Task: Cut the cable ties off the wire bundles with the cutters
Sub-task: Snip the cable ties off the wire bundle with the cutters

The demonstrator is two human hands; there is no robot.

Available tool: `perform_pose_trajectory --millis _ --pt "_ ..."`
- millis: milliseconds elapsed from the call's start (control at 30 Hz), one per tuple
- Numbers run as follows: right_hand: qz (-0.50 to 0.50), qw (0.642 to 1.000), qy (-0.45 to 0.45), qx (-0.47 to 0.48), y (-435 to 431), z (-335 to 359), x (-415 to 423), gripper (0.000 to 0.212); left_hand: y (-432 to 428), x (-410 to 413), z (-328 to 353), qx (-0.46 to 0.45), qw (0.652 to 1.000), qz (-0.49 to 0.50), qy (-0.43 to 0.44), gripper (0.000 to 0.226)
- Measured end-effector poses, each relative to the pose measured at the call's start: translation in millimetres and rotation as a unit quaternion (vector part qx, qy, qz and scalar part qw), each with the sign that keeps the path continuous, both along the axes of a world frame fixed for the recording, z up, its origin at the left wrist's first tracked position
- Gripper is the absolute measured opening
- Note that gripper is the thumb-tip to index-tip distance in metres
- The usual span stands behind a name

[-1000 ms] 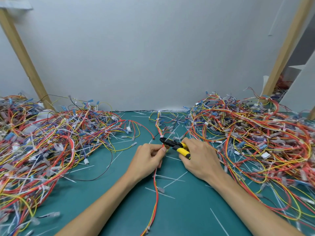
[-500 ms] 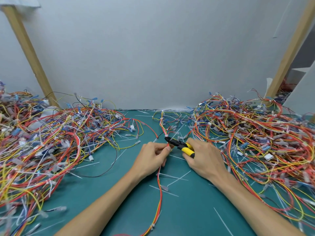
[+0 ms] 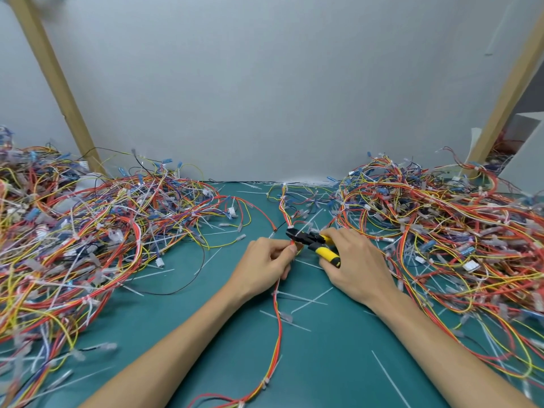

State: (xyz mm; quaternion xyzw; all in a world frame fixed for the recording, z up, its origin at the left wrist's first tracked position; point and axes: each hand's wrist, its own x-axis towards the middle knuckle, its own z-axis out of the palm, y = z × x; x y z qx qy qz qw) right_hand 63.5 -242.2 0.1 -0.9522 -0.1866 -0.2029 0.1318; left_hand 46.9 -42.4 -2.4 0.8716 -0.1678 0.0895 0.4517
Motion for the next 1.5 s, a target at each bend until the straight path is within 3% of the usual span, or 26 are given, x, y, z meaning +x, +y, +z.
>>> perform_pose_trajectory --millis 233,633,967,1233,1500 --pt "-0.014 0.999 -0.027 -0.02 0.1 1.4 -2.0 0.021 0.1 -1.6 1.9 0.005 1.0 -0.012 0.004 0.035" --pt "-0.029 0.999 -0.018 -0.024 0.2 2.8 -1.7 0.024 1.2 -0.4 1.3 0.015 1.0 -0.013 0.015 0.036" --pt "-0.03 0.999 -0.03 0.01 -1.5 1.4 -2.6 0.028 -1.7 1.1 -0.7 -0.038 0.998 0.003 0.042 0.027" --pt "-0.049 0.992 -0.115 -0.014 0.3 2.5 -5.4 0.035 -1.6 3.1 -2.2 -0.042 0.999 0.001 0.035 0.027" --pt "-0.043 0.996 -0.077 -0.011 -0.4 -1.1 -1.4 0.032 -1.4 2.3 -3.0 -0.039 0.999 0.002 0.022 0.027"
